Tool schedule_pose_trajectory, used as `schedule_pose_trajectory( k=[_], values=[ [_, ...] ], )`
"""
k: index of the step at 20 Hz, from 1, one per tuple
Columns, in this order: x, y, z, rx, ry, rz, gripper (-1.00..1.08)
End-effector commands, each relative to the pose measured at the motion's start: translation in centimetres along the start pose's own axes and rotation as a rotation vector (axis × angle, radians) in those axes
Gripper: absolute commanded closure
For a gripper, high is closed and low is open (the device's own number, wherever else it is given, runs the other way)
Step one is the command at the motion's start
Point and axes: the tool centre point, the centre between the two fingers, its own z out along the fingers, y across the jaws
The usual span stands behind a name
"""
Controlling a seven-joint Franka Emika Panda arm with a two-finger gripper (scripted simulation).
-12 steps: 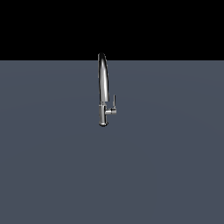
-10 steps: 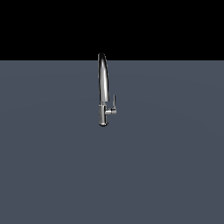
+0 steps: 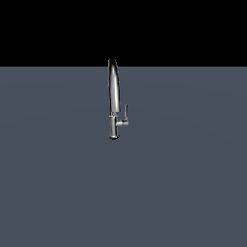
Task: Turn on the faucet by rotating a designated handle.
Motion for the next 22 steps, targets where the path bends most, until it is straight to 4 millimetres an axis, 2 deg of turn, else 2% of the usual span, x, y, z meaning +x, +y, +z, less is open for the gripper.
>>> schedule_pose_trajectory(
  k=[1,10,22],
  values=[
    [0.7,-0.1,0.2,0.013,-0.017,0.015,1.08],
    [4.9,-0.3,1.6,0.09,-0.119,0.105,1.08],
    [11.6,-0.1,4.9,0.221,-0.292,0.258,1.08]
  ],
)
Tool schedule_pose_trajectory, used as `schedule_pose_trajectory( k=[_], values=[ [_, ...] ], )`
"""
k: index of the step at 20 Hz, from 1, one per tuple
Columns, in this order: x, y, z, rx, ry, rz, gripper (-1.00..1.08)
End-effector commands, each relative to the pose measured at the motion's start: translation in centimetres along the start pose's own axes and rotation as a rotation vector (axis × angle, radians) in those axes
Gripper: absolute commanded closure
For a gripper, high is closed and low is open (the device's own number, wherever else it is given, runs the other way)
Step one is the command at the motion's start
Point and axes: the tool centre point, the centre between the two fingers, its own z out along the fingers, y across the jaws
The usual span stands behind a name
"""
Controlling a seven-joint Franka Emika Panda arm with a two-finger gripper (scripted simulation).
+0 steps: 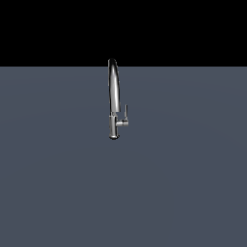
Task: Turn on the faucet by rotating a designated handle.
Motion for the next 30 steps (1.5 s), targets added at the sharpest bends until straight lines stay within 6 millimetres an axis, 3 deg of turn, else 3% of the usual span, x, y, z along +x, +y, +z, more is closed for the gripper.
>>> schedule_pose_trajectory(
  k=[1,16,30],
  values=[
    [1.6,-0.1,0.4,0.029,-0.037,0.033,1.08],
    [10.7,-0.1,4.2,0.207,-0.269,0.234,1.08],
    [18.7,0.8,10.1,0.39,-0.505,0.436,1.08]
  ],
)
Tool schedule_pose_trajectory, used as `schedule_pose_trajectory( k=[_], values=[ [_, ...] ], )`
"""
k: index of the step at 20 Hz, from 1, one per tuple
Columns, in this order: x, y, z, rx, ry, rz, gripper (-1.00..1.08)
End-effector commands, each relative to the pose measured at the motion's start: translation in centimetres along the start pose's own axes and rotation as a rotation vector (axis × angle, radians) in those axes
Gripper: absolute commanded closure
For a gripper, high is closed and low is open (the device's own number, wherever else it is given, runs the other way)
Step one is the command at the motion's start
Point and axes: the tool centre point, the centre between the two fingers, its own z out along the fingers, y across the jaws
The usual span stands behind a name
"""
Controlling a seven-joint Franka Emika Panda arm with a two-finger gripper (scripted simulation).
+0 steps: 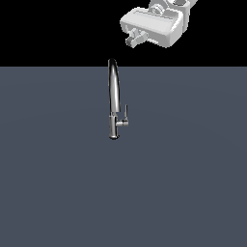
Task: Turn on the faucet by rotating a designated handle.
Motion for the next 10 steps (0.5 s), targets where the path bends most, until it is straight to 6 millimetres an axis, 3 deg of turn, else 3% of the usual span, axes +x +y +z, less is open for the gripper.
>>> schedule_pose_trajectory(
  k=[1,10],
  values=[
    [1.8,-0.1,0.5,0.035,-0.046,0.038,1.08],
    [8.5,-0.2,3.0,0.169,-0.218,0.186,1.08]
  ],
)
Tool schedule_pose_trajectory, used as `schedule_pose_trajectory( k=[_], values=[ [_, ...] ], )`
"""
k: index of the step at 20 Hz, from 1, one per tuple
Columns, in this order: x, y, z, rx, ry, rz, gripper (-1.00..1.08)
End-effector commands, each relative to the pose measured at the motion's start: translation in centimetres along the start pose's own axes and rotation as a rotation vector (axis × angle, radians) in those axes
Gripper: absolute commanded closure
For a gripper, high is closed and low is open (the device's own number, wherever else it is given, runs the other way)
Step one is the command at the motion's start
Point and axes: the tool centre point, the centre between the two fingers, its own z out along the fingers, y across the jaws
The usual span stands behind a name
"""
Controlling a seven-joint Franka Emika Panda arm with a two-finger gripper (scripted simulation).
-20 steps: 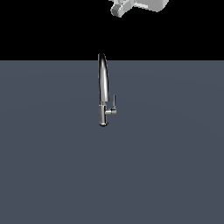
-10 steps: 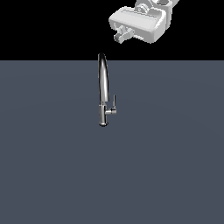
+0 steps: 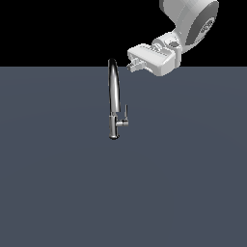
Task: Turn on the faucet by rotating a designated handle.
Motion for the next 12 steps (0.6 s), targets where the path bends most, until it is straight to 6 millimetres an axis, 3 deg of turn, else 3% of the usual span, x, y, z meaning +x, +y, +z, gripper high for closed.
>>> schedule_pose_trajectory(
  k=[1,12],
  values=[
    [2.0,-0.2,0.5,0.04,-0.052,0.044,1.08],
    [10.5,-0.2,4.1,0.212,-0.271,0.236,1.08]
  ],
)
